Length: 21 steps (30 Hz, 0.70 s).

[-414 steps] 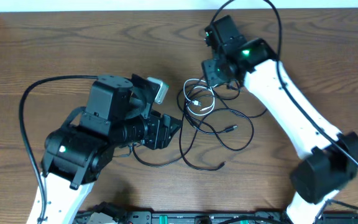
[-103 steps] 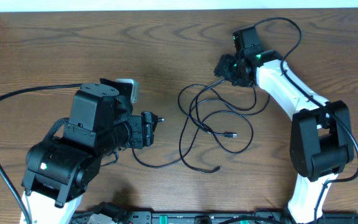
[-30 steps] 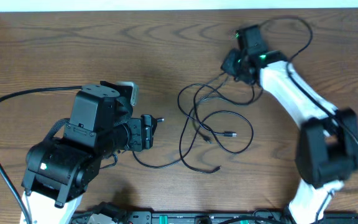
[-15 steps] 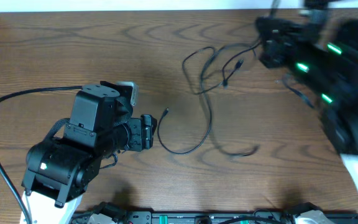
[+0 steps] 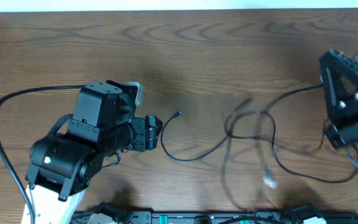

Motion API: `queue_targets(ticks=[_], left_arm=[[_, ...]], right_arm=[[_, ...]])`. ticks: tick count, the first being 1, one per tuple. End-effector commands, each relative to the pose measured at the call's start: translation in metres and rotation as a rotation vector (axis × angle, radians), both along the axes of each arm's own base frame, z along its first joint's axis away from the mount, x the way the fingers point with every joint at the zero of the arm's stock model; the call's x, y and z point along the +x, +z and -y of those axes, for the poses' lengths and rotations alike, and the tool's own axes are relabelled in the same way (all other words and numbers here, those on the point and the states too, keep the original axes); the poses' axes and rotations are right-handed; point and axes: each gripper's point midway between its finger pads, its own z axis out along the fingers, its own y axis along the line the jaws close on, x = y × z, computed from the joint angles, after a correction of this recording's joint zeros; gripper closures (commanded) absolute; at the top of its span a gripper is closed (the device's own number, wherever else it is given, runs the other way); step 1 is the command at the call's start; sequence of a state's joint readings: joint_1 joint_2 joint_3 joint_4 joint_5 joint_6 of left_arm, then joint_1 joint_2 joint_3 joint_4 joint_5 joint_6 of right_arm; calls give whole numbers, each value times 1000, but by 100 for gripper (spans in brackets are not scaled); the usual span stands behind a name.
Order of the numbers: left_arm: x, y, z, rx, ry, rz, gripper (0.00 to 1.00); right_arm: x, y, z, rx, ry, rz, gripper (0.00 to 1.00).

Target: Untangle cables

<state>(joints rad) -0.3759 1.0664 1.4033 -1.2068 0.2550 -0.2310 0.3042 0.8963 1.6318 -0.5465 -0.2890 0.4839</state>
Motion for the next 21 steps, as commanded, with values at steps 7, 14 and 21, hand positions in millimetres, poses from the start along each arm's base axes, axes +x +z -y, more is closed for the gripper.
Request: queue_targets(ticks=[7,14,21], left_arm=[[-2,5,5,-17,-40,4,27],[-14,5,38,-86,-323,16,28],[12,-26,59,-74,-455,-25,28]], right_arm=[[60,-27,15,-26,-185,-106,99],[49,1,14,0,-162,4,99],[50,-10,20,-47,-203,-26,99]])
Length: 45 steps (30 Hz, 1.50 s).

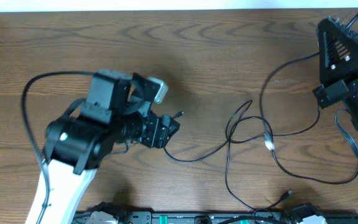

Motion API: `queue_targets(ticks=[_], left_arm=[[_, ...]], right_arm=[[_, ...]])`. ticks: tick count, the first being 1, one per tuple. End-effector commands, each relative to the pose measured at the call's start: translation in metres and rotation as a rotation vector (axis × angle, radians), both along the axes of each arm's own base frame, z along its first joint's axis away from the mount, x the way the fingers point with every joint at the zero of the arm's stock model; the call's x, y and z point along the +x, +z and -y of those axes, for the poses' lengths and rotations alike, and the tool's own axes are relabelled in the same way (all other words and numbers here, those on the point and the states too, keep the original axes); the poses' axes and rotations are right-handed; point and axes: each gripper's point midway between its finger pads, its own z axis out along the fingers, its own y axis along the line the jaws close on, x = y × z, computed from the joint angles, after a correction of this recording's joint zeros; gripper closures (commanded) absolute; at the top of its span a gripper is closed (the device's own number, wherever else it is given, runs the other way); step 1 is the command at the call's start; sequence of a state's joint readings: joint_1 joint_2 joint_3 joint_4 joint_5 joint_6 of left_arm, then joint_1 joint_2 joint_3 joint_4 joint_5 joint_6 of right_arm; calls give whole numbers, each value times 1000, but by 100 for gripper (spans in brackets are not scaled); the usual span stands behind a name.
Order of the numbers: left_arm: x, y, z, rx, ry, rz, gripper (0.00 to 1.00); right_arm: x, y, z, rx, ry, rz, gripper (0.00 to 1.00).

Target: Untangle cables

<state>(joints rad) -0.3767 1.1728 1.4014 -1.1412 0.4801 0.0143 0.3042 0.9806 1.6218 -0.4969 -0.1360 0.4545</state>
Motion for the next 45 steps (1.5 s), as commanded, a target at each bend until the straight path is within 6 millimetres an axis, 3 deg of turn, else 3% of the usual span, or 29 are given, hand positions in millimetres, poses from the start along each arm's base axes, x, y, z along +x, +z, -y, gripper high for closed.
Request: queue_targets(ticks=[1,5,6,14,23,34,37,38,40,43,45], left_arm=[[7,-24,19,-7,-149,-51,28],[28,-50,42,-16,-197,-106,25],[35,-63,63,-43,-266,-118,23],[37,-118,126,-92,-428,-214,18],[38,-165,163,-77,-502,-232,12],[79,-197,182,-77,-401,-162,12],[82,-205,186,-82,-377,-182,20],[82,-209,187,-80,-375,-189,27],[79,-218,187,-70,-378,-209,50],[75,-223,185,-57,-377,-236,69],[78,-219,182,-62,-368,-229,90]], right_arm=[[0,-2,9,-43,-52,-1,99],[1,-9,10,-57,-56,-26,99],[1,-11,10,-59,-56,-32,99],[2,-19,10,-94,-58,-56,99],[2,-29,9,-121,-57,-87,99],[2,-42,9,-159,-56,-128,99],[2,-43,9,-162,-56,-130,99],[2,-43,9,-162,-56,-130,99],[2,-43,9,-162,-56,-131,99],[2,-45,9,-165,-55,-138,99],[2,-48,9,-168,-54,-148,99]])
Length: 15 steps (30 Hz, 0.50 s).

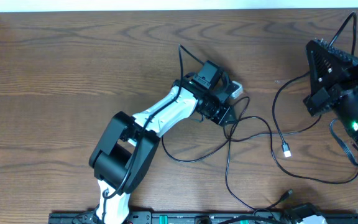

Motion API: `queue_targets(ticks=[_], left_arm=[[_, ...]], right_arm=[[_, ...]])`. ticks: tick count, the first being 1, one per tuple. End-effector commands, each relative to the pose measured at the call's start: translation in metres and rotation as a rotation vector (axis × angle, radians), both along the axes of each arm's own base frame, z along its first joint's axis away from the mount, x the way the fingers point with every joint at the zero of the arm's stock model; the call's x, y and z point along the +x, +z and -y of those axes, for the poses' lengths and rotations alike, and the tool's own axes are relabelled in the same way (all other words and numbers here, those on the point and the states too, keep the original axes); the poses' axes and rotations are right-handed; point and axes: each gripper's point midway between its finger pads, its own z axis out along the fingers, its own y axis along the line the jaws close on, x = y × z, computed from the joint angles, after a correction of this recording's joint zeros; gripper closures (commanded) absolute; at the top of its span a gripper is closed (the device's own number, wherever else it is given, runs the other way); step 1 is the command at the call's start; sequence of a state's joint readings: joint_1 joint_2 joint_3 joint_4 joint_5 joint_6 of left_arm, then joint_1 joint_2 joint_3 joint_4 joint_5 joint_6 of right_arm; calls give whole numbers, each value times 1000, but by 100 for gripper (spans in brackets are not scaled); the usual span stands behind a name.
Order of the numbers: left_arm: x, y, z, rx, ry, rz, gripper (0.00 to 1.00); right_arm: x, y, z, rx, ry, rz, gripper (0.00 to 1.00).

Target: Untangle cables

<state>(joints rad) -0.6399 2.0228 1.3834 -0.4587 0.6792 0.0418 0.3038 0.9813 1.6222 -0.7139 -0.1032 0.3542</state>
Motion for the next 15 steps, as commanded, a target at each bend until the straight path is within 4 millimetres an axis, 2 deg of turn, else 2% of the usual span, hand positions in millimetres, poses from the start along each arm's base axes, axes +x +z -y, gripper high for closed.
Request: queue_targets(ticks=[1,4,6,9,10,11,15], left_arm=[[6,7,-5,-3,31,-2,92],[23,36,-22,-31,143,-17,92],[37,71,-48,-68,209,6,93],[53,121,-99,-102,331,66,93],[60,149,-132,-121,410,112,93],[63,168,-156,-133,468,146,93],[61,227,-247,-159,699,280,92]], right_arm=[[-3,4,5,-16,-16,14,99],[-3,1,5,-20,-16,3,99],[-3,0,6,-25,-20,1,99],[0,-3,12,-32,-58,-11,99],[1,-6,15,-38,-76,-21,99],[2,-8,16,-47,-82,-25,99],[4,-16,21,-68,-110,-54,99]])
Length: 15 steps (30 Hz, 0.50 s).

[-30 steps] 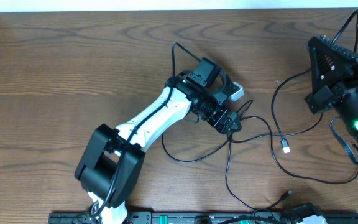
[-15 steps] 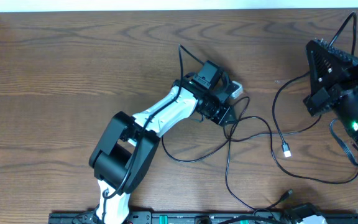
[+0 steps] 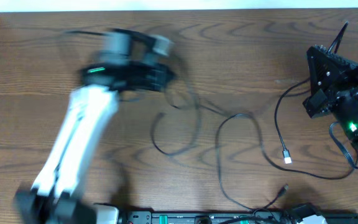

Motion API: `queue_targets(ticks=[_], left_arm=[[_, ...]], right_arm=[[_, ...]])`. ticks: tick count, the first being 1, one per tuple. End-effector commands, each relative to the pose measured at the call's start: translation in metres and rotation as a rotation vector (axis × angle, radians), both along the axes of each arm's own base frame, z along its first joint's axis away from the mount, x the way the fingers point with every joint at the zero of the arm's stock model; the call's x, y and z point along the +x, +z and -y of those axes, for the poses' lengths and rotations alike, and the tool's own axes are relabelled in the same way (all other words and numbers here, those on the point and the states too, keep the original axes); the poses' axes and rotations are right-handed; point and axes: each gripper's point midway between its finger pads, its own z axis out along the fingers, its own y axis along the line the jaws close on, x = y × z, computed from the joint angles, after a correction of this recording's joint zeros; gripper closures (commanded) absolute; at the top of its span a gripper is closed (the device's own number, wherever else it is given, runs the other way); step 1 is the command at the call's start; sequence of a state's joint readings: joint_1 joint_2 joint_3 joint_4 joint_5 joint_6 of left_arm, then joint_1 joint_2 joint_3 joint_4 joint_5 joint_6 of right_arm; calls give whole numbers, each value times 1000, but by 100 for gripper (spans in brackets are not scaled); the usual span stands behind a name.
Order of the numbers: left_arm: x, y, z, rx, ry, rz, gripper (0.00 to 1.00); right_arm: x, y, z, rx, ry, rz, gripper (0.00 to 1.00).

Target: Untangle cables

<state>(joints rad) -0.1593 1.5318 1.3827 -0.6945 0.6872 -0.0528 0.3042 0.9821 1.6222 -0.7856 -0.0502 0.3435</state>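
Note:
Thin black cables lie looped across the middle of the brown table. My left gripper is blurred at the upper left of centre. A strand rises to it from the loops, so it looks shut on that cable. At the right edge, my right gripper has a cable arcing down from it, ending in a silver plug on the table. A second, black plug end lies near the front.
A black rail with connectors runs along the table's front edge. The table's back edge meets a white strip. The right arm's own wiring hangs at the far right.
My left gripper has moved from the tangle at centre right to the upper left of centre. The cable loops have shifted left with it and spread out. The right gripper has barely moved.
At first my left gripper was at the left, beside a loose cable end, while the right arm held a cable at the right edge. Then the left gripper was on the tangle in the middle. Now it is at the upper left, with a strand drawn out.

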Motion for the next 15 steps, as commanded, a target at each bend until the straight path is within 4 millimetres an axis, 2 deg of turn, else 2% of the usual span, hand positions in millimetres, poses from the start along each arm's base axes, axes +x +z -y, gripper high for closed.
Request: queue_targets(ticks=[1,4,6,8,11,15], left_arm=[[-11,64,-84,-20,227,135,92],[-29,86,-139,-6,395,182,93],[-46,97,-173,20,504,211,93],[-61,103,-196,38,585,223,93],[-68,108,-205,36,622,235,93],[-68,114,-193,-23,568,245,92]], right_arm=[[3,-1,14,-39,-73,0,99],[7,-9,24,-61,-134,-30,99],[12,-17,37,-88,-214,-59,99],[17,-24,47,-112,-274,-84,99],[25,-31,48,-128,-292,-108,99],[40,-39,42,-135,-283,-132,99]])
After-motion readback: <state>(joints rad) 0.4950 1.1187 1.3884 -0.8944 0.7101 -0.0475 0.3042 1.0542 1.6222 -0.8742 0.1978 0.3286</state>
